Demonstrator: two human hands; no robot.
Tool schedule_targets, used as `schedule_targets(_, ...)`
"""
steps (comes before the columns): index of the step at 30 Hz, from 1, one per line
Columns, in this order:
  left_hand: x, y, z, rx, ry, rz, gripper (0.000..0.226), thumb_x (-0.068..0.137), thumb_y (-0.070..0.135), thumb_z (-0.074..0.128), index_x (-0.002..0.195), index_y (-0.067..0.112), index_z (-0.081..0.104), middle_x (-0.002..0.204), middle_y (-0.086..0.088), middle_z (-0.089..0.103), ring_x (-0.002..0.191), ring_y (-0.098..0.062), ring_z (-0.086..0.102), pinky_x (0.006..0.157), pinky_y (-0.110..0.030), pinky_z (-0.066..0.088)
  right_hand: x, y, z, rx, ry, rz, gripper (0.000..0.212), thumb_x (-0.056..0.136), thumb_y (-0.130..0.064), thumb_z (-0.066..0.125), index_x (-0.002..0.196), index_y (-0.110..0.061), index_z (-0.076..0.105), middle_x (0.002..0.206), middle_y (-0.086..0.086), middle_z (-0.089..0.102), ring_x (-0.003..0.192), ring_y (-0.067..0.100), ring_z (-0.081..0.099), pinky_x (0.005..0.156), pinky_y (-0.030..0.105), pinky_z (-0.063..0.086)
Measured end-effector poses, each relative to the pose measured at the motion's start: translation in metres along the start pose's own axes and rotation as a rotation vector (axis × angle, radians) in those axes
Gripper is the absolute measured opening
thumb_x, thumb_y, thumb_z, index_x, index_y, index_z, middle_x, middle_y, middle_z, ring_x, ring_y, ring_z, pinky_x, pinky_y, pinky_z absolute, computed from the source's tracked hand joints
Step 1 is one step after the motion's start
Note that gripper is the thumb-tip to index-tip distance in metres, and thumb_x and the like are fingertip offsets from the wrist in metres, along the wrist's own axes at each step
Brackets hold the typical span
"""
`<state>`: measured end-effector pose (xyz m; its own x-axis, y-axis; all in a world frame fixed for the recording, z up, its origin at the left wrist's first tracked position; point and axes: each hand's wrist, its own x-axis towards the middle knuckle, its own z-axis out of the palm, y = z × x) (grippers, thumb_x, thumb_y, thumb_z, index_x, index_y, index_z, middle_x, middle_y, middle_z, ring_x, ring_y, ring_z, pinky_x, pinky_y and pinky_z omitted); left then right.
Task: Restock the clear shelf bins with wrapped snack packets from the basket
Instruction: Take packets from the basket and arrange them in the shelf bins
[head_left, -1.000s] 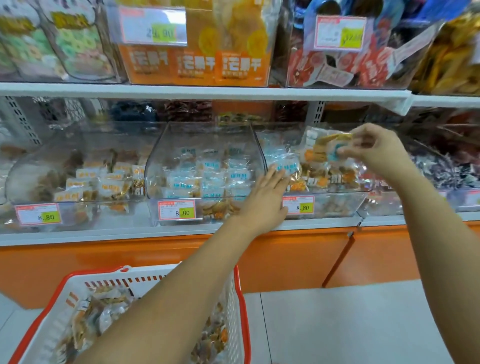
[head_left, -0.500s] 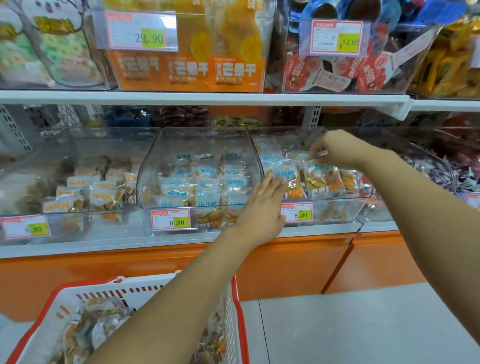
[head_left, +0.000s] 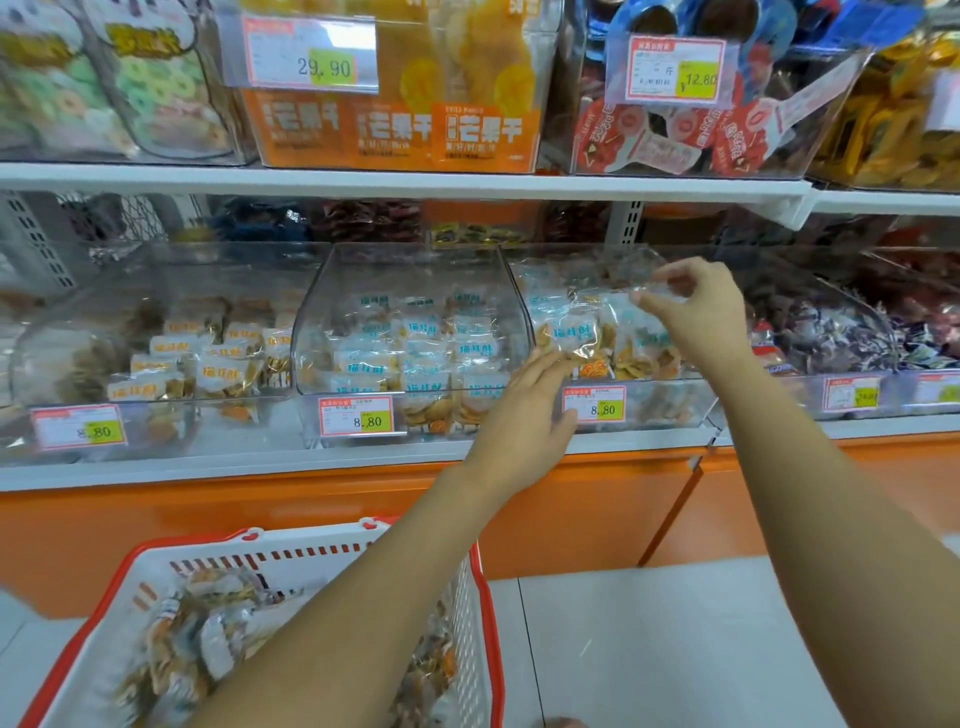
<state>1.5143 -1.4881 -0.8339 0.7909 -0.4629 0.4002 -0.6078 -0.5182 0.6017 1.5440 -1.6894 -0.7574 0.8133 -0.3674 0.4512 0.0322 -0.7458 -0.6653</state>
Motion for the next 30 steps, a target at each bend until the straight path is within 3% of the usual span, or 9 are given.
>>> schedule_targets(3, -0.029, -0.005, -0.007, -0.055, 0.068, -0.074, 0.04, 0.098, 0.025, 0.049, 0.138, 0.017, 0.047, 0.143, 0.004, 0.042, 0.133, -0.007, 0.034, 0.103, -0.012, 0.02, -0.031, -0.009, 0.019, -0.017, 0.242, -0.122, 0.018, 0.088, -0.033, 0.064, 0.091, -0.015, 0.062, 0.104, 0.005, 0.051, 0.104, 0.02, 0.048, 0.085, 0.024, 0.034)
schedule_targets(10, -0.089, -0.047, -0.014, 0.003, 0.055, -0.25, 0.029, 0.098, 0.026, 0.049, 0.125, 0.019, 0.057, 0.131, 0.006, 0.052, 0.125, -0.007, 0.044, 0.106, -0.022, 0.034, -0.067, -0.001, 0.047, 0.047, 0.356, -0.239, 0.02, 0.09, -0.027, 0.06, 0.086, -0.007, 0.059, 0.092, 0.011, 0.054, 0.088, 0.019, 0.047, 0.076, 0.025, 0.033)
schedule_targets(13, -0.103, -0.06, -0.021, -0.032, 0.082, -0.304, 0.016, 0.097, 0.026, 0.051, 0.095, 0.016, 0.063, 0.096, 0.004, 0.063, 0.09, -0.01, 0.057, 0.082, -0.023, 0.045, -0.1, -0.017, 0.067, 0.118, 0.142, -0.341, 0.02, 0.091, -0.022, 0.061, 0.077, -0.011, 0.052, 0.071, -0.004, 0.048, 0.067, 0.011, 0.043, 0.06, 0.021, 0.034)
schedule_targets(15, -0.121, -0.079, -0.024, -0.021, 0.084, -0.425, 0.032, 0.097, 0.029, 0.051, 0.069, 0.014, 0.053, 0.065, 0.001, 0.053, 0.063, -0.016, 0.049, 0.064, -0.032, 0.041, -0.13, -0.021, 0.089, 0.072, -0.118, -0.364, 0.026, 0.092, -0.025, 0.063, 0.073, -0.016, 0.047, 0.062, -0.009, 0.044, 0.059, 0.012, 0.041, 0.054, 0.023, 0.033)
schedule_targets(18, -0.16, -0.115, -0.028, 0.043, 0.003, -0.664, 0.043, 0.097, 0.031, 0.05, 0.058, 0.015, 0.043, 0.053, 0.0, 0.042, 0.053, -0.018, 0.044, 0.056, -0.03, 0.034, -0.18, -0.008, 0.132, -0.092, -0.533, -0.371, 0.027, 0.093, -0.034, 0.059, 0.07, -0.024, 0.047, 0.066, -0.009, 0.047, 0.062, 0.013, 0.048, 0.057, 0.029, 0.035)
schedule_targets(20, -0.188, -0.14, -0.026, 0.136, -0.121, -0.773, 0.038, 0.096, 0.031, 0.051, 0.062, 0.014, 0.048, 0.058, -0.001, 0.048, 0.06, -0.022, 0.054, 0.058, -0.029, 0.038, -0.208, 0.009, 0.158, -0.236, -0.686, -0.293, 0.02, 0.095, -0.039, 0.052, 0.098, -0.022, 0.06, 0.101, -0.004, 0.058, 0.095, 0.017, 0.058, 0.076, 0.031, 0.046)
schedule_targets(23, -0.227, -0.17, -0.016, 0.21, -0.266, -0.875, 0.019, 0.092, 0.032, 0.058, 0.093, 0.014, 0.063, 0.088, -0.002, 0.065, 0.083, -0.019, 0.063, 0.071, -0.029, 0.049, -0.24, 0.033, 0.178, -0.319, -0.886, -0.107, 0.066, 0.095, -0.04, 0.051, 0.15, -0.019, 0.022, 0.16, -0.001, 0.01, 0.144, 0.023, 0.023, 0.111, 0.043, 0.034)
schedule_targets(26, -0.25, -0.189, 0.0, 0.235, -0.359, -0.796, 0.038, 0.089, 0.022, 0.061, 0.125, 0.017, 0.052, 0.121, -0.006, 0.056, 0.104, -0.021, 0.058, 0.085, -0.031, 0.05, -0.26, 0.04, 0.181, -0.32, -1.01, -0.052, 0.087, 0.095, -0.035, 0.054, 0.152, -0.019, -0.009, 0.16, 0.002, -0.014, 0.138, 0.028, 0.036, 0.104, 0.044, 0.043)
schedule_targets(30, -0.246, -0.204, 0.028, 0.395, -0.462, -0.475, 0.057, 0.089, 0.01, 0.057, 0.143, 0.016, 0.038, 0.146, -0.006, 0.04, 0.132, -0.024, 0.039, 0.105, -0.032, 0.039, -0.264, 0.041, 0.182, -0.281, -1.0, -0.019, 0.087, 0.097, -0.03, 0.051, 0.151, -0.02, -0.016, 0.16, 0.002, -0.016, 0.122, 0.026, 0.053, 0.093, 0.036, 0.05)
